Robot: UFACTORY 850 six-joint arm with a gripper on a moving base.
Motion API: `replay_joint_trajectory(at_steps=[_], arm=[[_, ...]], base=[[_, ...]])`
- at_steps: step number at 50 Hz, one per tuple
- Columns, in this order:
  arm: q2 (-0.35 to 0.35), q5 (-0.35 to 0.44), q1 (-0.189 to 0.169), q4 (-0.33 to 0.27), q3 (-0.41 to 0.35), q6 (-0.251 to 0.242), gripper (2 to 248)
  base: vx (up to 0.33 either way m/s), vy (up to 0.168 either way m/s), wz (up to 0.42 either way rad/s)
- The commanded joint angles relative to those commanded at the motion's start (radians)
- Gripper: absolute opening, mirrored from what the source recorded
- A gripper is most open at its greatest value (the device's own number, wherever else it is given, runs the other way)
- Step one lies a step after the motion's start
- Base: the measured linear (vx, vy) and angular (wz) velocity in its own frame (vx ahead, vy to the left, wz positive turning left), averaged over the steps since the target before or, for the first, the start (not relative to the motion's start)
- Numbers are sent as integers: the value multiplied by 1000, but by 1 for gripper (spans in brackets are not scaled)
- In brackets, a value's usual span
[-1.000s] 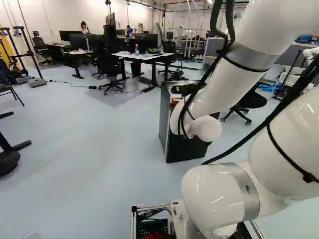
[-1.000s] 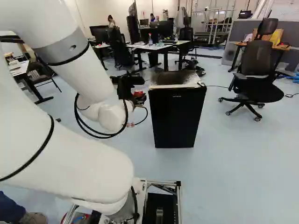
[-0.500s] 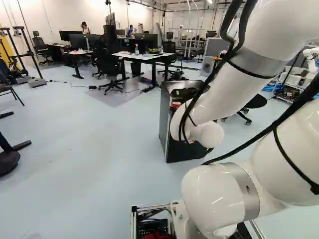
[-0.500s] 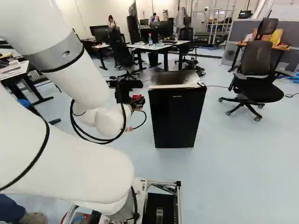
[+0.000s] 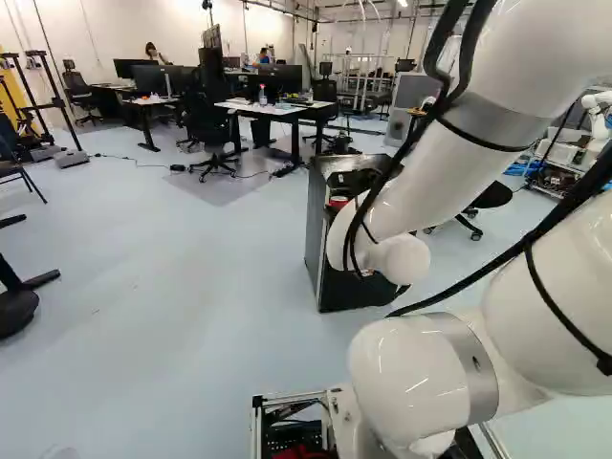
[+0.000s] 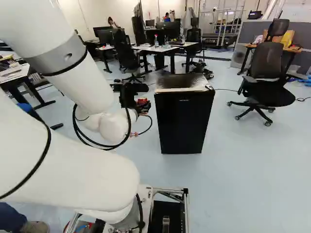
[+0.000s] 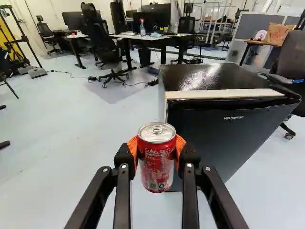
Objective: Grab a drink from the fridge
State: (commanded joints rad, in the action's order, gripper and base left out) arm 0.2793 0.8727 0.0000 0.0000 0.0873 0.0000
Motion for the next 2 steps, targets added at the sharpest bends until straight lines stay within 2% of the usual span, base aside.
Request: replay_joint_trajectory(at_steps=[2], arm=[[0, 0, 0, 0, 0, 0, 98]], base=[[0, 0, 0]])
